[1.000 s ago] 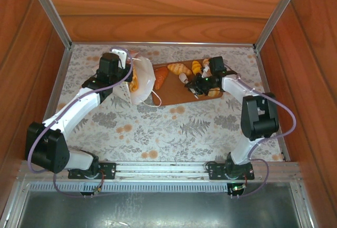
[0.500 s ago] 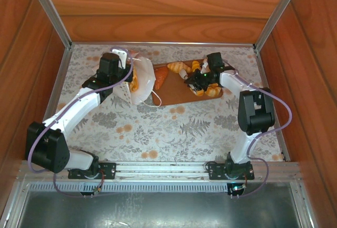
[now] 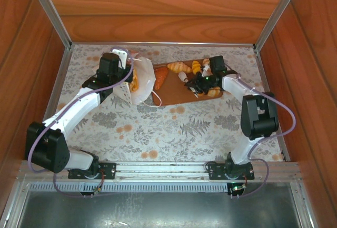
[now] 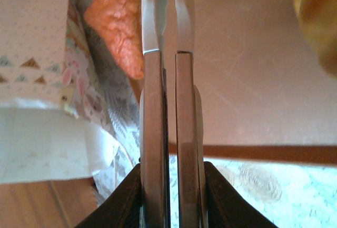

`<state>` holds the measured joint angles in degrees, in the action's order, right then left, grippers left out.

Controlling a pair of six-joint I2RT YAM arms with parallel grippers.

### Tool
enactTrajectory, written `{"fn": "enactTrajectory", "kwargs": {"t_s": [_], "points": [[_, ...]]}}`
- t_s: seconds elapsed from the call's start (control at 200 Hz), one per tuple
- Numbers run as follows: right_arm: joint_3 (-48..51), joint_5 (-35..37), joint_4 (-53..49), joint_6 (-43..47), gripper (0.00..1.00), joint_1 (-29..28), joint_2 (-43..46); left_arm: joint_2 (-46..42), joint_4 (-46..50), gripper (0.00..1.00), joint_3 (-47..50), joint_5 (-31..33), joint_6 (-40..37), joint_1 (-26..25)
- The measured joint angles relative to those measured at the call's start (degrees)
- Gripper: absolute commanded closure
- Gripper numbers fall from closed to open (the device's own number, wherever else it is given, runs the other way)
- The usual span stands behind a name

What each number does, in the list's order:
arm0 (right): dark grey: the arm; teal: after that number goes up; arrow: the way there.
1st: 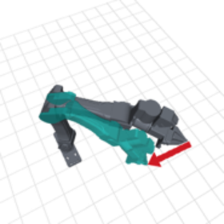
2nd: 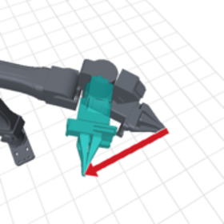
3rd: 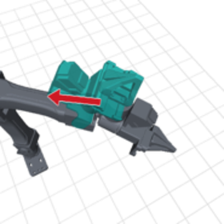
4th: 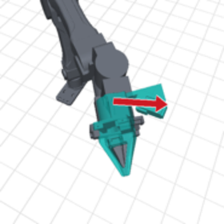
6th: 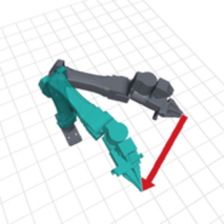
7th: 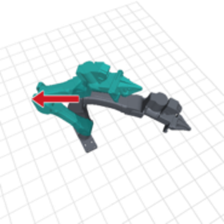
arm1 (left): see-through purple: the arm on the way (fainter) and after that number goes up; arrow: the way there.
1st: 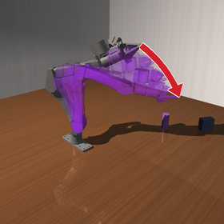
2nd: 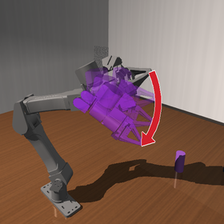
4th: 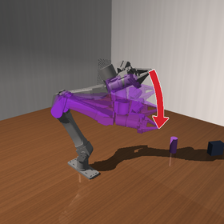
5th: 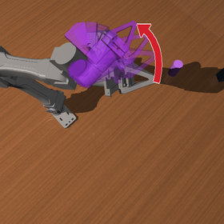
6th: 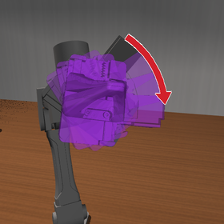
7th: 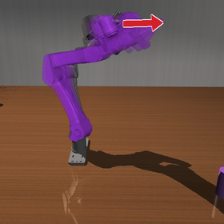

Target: Take the fake bread out of the paper bag

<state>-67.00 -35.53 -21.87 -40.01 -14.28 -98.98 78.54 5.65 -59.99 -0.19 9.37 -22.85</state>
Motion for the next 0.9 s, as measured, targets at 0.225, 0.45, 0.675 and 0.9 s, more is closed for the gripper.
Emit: {"fn": "enactTrajectory", "kwargs": {"t_s": [0.225, 0.45, 0.675, 0.9], "points": [[4.3, -0.9, 0.0, -0.2, 0.67, -3.4, 13.6, 0.0, 0.3, 1.00, 0.0, -0.2, -0.5, 0.0], [5.7, 0.5, -1.4, 0.7, 0.64, -12.0, 22.8, 0.0, 0.4, 1.00, 0.0, -0.4, -0.5, 0.0], [4.5, 5.4, -4.8, 2.7, 0.59, -21.2, 22.7, 0.0, 0.4, 1.00, 0.0, -0.4, -0.5, 0.0], [-4.2, 8.9, -6.9, 5.0, 0.57, -26.7, 12.9, 0.0, 0.6, 1.00, 0.0, -0.8, -0.5, 0.0]]}}
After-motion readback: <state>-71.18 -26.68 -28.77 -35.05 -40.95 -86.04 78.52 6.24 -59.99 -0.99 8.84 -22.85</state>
